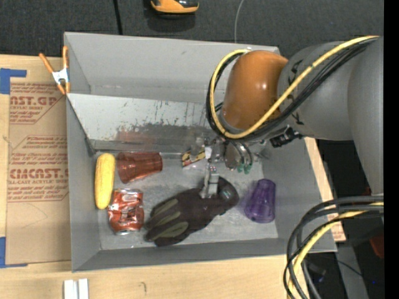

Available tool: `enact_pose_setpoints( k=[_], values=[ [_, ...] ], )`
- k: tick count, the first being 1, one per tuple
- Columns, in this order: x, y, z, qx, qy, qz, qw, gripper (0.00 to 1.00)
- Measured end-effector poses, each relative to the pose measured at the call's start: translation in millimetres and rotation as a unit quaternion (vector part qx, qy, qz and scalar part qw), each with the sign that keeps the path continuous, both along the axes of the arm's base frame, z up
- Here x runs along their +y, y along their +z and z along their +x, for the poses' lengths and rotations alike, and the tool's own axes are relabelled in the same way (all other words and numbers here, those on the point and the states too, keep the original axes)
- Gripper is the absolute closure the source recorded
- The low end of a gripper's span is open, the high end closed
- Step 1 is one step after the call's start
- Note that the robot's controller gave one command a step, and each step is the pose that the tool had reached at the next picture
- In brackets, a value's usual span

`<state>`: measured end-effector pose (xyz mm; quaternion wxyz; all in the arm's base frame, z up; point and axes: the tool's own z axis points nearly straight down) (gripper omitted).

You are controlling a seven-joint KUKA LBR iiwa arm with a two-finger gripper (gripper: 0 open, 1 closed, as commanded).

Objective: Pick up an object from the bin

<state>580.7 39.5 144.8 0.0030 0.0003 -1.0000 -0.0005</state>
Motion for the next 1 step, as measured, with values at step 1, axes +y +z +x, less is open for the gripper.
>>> enact_pose_setpoints(
  k=[1],
  values=[
    [0.0,1.9,0.2,-0.0009,0.000,0.000,1.0000,0.00]
  ],
)
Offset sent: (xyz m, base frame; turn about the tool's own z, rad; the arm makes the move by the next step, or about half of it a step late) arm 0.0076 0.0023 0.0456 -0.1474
